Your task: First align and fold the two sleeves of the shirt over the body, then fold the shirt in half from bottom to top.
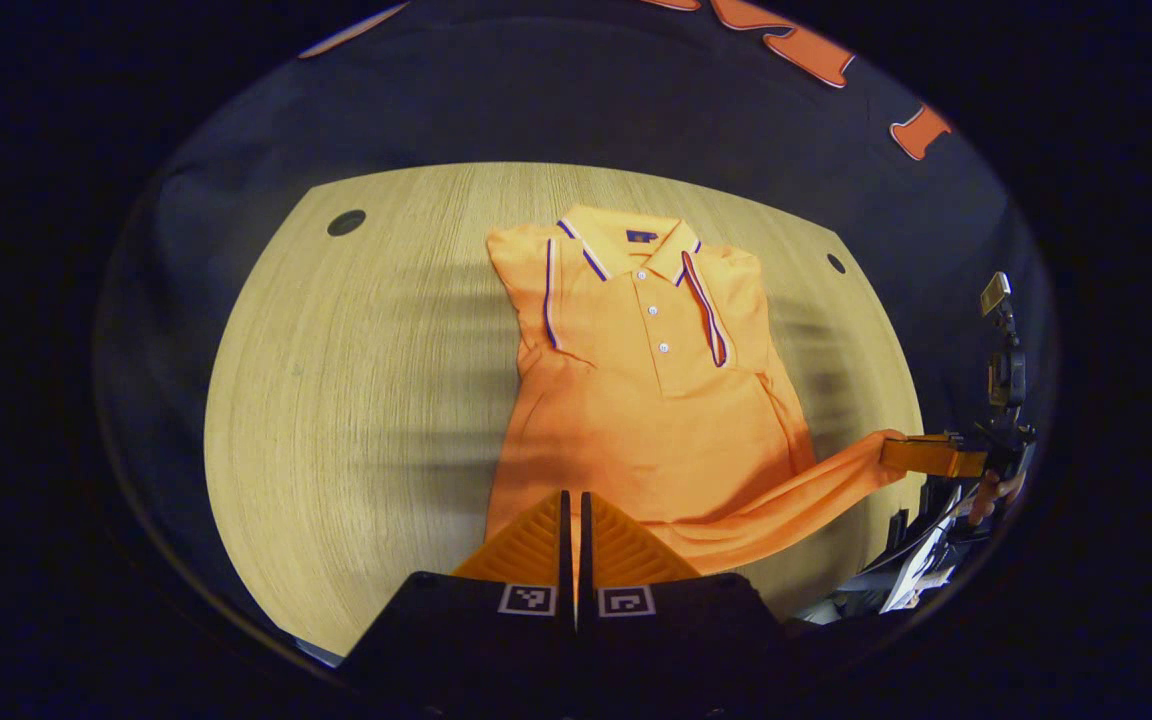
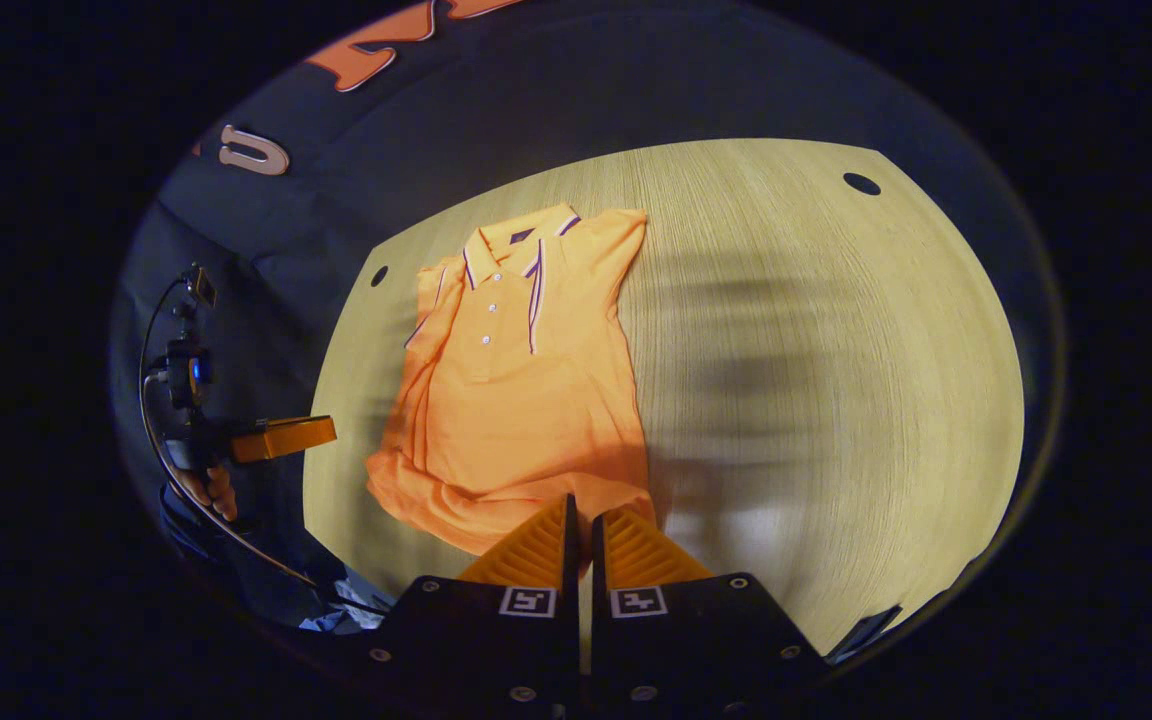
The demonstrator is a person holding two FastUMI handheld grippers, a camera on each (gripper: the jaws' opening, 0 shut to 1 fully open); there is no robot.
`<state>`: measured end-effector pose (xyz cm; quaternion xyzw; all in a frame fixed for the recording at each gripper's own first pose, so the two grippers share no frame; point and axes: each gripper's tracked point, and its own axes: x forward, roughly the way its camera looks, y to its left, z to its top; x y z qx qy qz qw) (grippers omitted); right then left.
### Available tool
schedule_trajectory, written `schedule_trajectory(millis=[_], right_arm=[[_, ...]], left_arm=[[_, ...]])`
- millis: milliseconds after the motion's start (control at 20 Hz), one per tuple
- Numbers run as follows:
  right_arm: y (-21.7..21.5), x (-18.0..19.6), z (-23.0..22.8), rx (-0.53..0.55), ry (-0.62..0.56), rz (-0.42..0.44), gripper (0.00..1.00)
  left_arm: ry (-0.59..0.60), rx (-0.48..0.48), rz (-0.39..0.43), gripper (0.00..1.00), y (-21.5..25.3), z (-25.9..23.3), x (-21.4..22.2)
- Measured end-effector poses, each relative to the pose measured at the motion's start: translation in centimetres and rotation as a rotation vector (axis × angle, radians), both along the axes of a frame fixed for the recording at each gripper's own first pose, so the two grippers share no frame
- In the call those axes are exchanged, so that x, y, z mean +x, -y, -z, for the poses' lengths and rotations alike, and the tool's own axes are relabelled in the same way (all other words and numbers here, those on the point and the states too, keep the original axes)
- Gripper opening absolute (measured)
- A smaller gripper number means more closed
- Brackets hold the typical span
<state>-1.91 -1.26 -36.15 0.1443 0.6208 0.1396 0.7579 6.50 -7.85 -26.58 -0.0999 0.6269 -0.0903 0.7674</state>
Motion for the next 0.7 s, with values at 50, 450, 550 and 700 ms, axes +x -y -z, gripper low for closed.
schedule_trajectory(millis=[50,450,550,700], right_arm=[[-0.1,-0.2,0.3,-0.009,-0.004,-0.007,0.06],[0.4,-0.7,0.9,-0.025,-0.033,0.039,0.06],[0.6,-0.7,1.1,-0.027,-0.039,0.043,0.06],[0.6,-0.9,1.6,-0.023,-0.058,0.052,0.06]], left_arm=[[-0.042,0.006,-0.002,0.01,-0.4,0.8,-0.7],[-0.293,0.096,-0.053,0.55,-2.5,6.6,-3.3],[-0.313,0.089,-0.077,0.56,-2.1,7.6,-3.1],[-0.291,0.072,-0.065,0.31,-0.9,7.8,-3.0]])
